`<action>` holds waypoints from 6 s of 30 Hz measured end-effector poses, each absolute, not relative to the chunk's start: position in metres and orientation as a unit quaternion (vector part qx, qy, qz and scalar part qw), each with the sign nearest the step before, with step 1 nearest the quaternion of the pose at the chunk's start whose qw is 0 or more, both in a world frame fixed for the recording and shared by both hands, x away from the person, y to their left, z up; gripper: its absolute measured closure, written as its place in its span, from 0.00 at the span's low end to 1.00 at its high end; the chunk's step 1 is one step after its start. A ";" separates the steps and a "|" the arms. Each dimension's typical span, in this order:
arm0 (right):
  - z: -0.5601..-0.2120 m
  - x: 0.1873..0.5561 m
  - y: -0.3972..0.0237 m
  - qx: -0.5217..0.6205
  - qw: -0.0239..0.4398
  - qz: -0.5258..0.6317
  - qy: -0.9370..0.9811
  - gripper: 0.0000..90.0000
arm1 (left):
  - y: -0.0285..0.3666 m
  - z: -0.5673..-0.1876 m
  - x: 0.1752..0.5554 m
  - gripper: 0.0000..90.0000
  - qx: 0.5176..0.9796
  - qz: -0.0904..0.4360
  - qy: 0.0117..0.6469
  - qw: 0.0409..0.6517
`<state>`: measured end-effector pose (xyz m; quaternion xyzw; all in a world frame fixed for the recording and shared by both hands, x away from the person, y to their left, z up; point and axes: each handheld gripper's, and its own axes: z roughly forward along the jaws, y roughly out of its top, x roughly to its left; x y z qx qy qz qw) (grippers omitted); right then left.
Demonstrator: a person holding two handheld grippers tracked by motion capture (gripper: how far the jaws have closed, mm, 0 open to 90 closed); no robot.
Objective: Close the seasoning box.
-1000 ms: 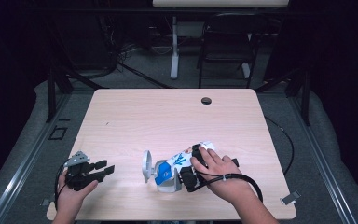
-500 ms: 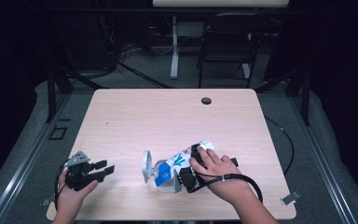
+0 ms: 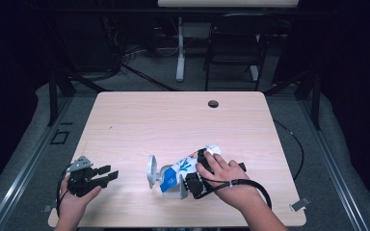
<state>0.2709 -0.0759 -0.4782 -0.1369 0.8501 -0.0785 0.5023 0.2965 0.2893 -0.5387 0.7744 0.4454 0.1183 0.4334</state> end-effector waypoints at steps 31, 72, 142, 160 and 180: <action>-0.477 0.270 -0.076 -0.148 0.509 -0.080 0.844 0.58 | 0.290 -0.539 0.297 0.60 0.774 0.118 0.448 0.432; -0.473 0.267 -0.075 -0.156 0.517 -0.083 0.838 0.65 | 0.291 -0.540 0.297 0.60 0.775 0.116 0.450 0.428; -0.469 0.265 -0.073 -0.156 0.527 -0.074 0.832 0.77 | 0.292 -0.542 0.298 0.60 0.774 0.116 0.452 0.429; -0.467 0.264 -0.073 -0.155 0.527 -0.076 0.832 0.79 | 0.292 -0.543 0.298 0.60 0.774 0.116 0.453 0.427; -0.465 0.263 -0.073 -0.151 0.531 -0.077 0.830 0.82 | 0.292 -0.542 0.298 0.60 0.773 0.117 0.454 0.428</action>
